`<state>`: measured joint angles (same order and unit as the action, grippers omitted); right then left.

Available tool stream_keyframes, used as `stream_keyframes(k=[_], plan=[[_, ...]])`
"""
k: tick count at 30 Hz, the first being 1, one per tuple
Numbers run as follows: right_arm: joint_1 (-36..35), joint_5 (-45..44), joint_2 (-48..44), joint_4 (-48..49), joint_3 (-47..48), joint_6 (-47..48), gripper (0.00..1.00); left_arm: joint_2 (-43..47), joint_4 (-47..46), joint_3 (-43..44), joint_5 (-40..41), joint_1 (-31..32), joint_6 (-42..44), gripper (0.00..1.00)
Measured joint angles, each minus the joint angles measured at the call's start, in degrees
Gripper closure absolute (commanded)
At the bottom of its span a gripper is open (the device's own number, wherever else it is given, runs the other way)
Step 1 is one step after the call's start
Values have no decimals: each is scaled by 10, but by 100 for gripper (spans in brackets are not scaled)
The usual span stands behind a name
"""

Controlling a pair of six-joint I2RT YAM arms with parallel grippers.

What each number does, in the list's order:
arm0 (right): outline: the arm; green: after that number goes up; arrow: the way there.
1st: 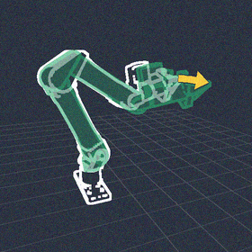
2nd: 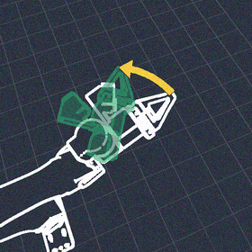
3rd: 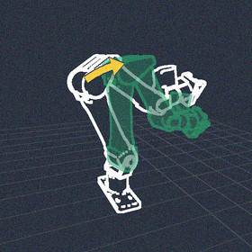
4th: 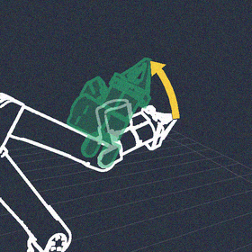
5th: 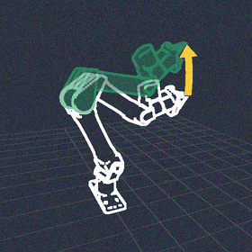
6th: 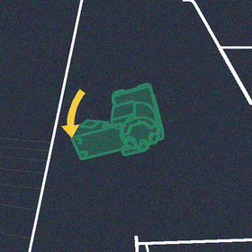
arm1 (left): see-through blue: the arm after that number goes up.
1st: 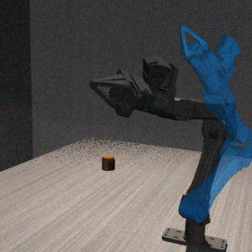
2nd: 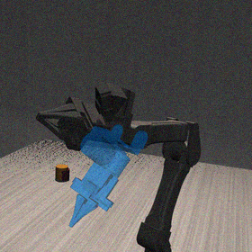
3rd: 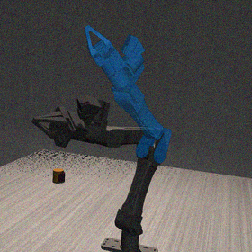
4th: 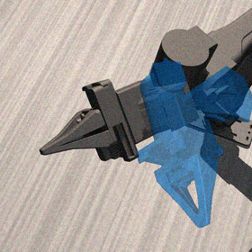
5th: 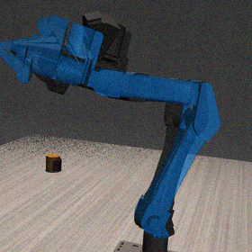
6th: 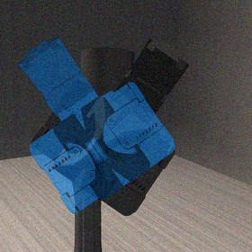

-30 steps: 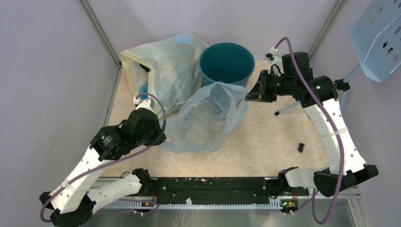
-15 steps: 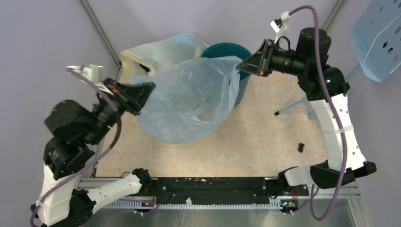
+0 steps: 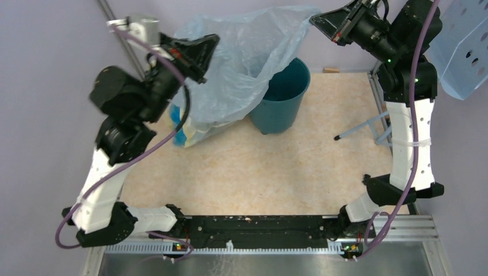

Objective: Put the trash bags into the trash bin

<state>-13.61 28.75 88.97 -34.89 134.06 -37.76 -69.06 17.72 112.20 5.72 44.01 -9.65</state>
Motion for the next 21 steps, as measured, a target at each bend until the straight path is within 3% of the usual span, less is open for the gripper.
stream_keyframes(k=[9, 15, 21], plan=[[37, -171, 1, -65, -6, 45, 100, -155, -43, 33, -71, -18, 7, 100], [57, -256, 0, -110, -6, 81, 100, -221, -83, 107, -142, -74, -47, 100], [82, -287, 3, -142, -5, 93, 100, -258, -163, 142, -206, -122, -123, 100]])
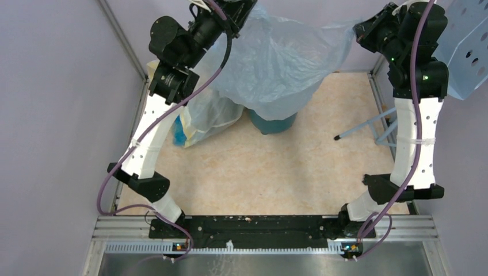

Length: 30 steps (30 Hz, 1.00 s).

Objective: Put the trash bags into the trash bin

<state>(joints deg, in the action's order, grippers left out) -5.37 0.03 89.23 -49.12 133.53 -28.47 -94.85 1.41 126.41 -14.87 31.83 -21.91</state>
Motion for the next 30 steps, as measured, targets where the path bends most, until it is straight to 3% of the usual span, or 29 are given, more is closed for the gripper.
stream_keyframes(k=[5, 12, 22, 30], plan=[[3, 32, 14, 26, -1, -7, 100, -46, -53, 32, -30, -31, -40, 100], [3, 106, 14, 176, -63, -35, 100, -61, -115, 36, -41, -52, -53, 100], [3, 101, 37, 223, 5, -14, 100, -58, -189, 47, -43, -52, -52, 100], [3, 71, -6, 236, -80, -1, 100, -45, -214, -4, -44, -52, -66, 100]])
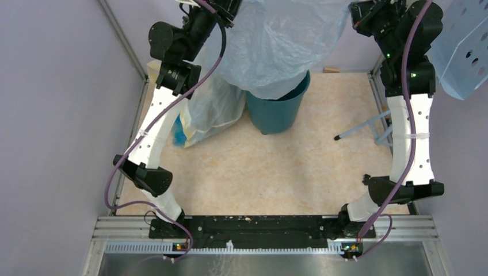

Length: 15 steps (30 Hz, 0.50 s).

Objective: Put the trash bags into the trash bin

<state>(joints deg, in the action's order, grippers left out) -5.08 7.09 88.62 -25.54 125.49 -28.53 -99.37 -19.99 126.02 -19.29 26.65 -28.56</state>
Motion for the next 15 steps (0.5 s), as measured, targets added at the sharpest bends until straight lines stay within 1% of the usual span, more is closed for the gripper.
stream_keyframes(k=[4, 8, 9, 10, 11, 12, 13, 15], plan=[[0, -50, -9, -29, -25, 10, 100, -2, -5, -41, -14, 0, -21, 100], [4, -121, -9, -79, -28, 31, 100, -26, 14, -43, -27, 5, -33, 100], [6, -134, -9, -90, -27, 35, 97, -34, 19, -43, -31, 7, -37, 100], [9, -143, -8, -103, -24, 38, 81, -40, 22, -43, -34, 9, -40, 100], [13, -152, -5, -118, -16, 41, 62, -49, 23, -43, -38, 13, -45, 100], [16, -159, -1, -130, -7, 42, 47, -58, 24, -43, -42, 16, -49, 100], [17, -163, 4, -141, 3, 48, 40, -66, 25, -40, -47, 19, -53, 100], [19, -161, 7, -149, 14, 52, 38, -90, 36, -26, -55, 23, -65, 100]])
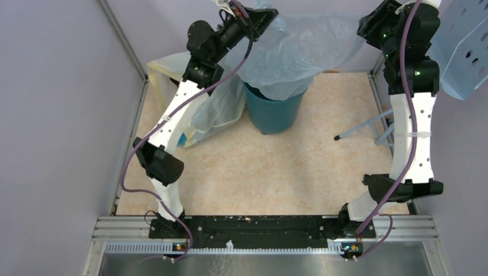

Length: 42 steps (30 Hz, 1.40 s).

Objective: Put the trash bags into the trash bin

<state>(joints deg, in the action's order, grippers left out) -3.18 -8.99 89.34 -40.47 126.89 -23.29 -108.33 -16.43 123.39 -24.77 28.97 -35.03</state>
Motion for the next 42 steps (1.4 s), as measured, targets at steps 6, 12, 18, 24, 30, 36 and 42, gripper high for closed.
stream_keyframes(k=[6, 12, 18, 24, 30, 36, 42], plan=[[0, 88, -5, -5, 15, 40, 37, -49, 38, 41, -11, 3, -39, 100], [-41, 203, -45, -6, 2, 80, 35, -42, 52, 40, -12, 3, -55, 100], [-111, 318, -83, 41, -48, 87, 38, -19, 77, 40, -14, 3, -66, 100], [-155, 348, -47, 89, -57, 98, 31, 13, 81, 26, -27, 3, -106, 100], [-193, 344, 19, 92, -45, 136, 37, 40, 79, -5, -43, 3, -153, 100], [-219, 327, 34, 103, -47, 160, 98, 41, 79, -16, -59, 3, -194, 82], [-222, 291, 33, 132, -62, 151, 100, 44, 101, -23, -65, -4, -186, 25]])
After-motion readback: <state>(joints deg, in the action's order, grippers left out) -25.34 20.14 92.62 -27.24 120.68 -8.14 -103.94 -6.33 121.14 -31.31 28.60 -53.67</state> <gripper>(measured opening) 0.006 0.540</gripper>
